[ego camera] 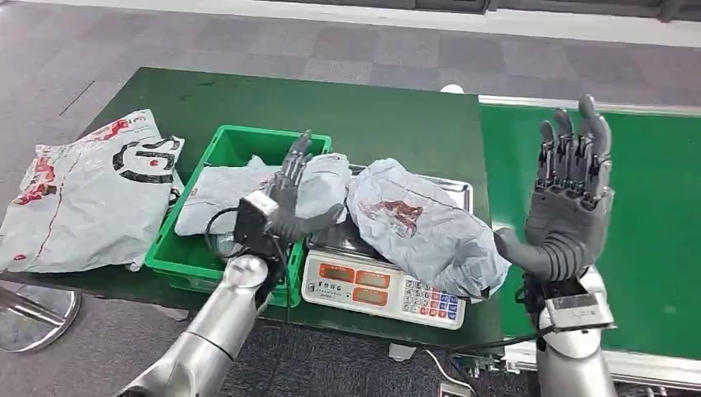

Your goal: Moved the parcel from conveyor to table for the left to box.

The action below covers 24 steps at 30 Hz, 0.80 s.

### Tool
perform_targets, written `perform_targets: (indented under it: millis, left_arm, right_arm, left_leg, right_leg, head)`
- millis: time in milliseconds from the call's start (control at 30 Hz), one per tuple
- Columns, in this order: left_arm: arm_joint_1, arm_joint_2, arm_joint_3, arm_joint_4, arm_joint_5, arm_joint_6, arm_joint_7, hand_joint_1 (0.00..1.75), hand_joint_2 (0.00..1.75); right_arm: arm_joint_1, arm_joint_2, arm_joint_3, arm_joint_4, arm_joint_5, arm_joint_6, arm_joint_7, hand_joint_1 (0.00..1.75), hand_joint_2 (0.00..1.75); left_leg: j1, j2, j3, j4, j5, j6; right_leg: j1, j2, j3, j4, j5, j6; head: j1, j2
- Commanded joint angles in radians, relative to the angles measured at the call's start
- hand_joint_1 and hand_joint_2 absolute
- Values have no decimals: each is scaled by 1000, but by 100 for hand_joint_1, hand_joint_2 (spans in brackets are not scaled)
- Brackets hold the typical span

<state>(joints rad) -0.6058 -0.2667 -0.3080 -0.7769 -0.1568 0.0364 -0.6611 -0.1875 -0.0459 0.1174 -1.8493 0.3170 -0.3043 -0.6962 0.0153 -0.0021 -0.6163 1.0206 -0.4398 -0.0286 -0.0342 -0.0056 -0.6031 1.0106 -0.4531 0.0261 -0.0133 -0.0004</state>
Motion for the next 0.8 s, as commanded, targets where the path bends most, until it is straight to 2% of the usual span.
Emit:
perform_targets:
  millis: [33, 67, 267, 467, 700, 800]
  left_arm:
    - [-191, -82, -318, 366, -93, 9, 327, 0, 175]
    - [-195, -82, -408, 367, -66, 9, 416, 0, 175]
    - [-202, -82, -749, 321, 112, 87, 574, 0, 175]
    - [-202, -82, -774, 316, 116, 98, 587, 0, 175]
    - [-256, -82, -1012, 386, 127, 51, 734, 0, 175]
    - [-261, -82, -1045, 410, 94, 85, 762, 0, 175]
  right_arm:
    - [-51, 65, 69, 9, -6, -2, -2, 0, 175]
    - [-54, 70, 69, 19, -8, 6, -2, 0, 175]
    - [-44, 115, 63, 21, 14, 9, -2, 0, 175]
    - [-40, 117, 61, 14, 17, 9, -2, 0, 175]
    - [-16, 150, 20, 6, 44, 38, -2, 0, 175]
    - [-10, 158, 10, 8, 50, 39, -2, 0, 175]
  left_leg:
    - [1, -3, 3, -1, 0, 2]
    - [0, -1, 2, -1, 0, 2]
    - [0, 0, 4, -2, -1, 1]
    - [0, 1, 3, -1, -1, 1]
    - [0, 1, 3, -1, -1, 1]
    - [0, 1, 4, -2, -1, 1]
  right_leg:
    - [1, -3, 4, -2, 0, -3]
    - [0, -1, 3, -1, 0, -3]
    - [1, 0, 4, -2, 0, -4]
    - [1, 1, 2, -1, 0, -2]
    - [1, 0, 3, -1, 0, -3]
    - [1, 1, 4, -2, 0, -3]
  head:
    - [0, 0]
    - [0, 0]
    - [0, 0]
    - [0, 0]
    - [0, 0]
    - [0, 0]
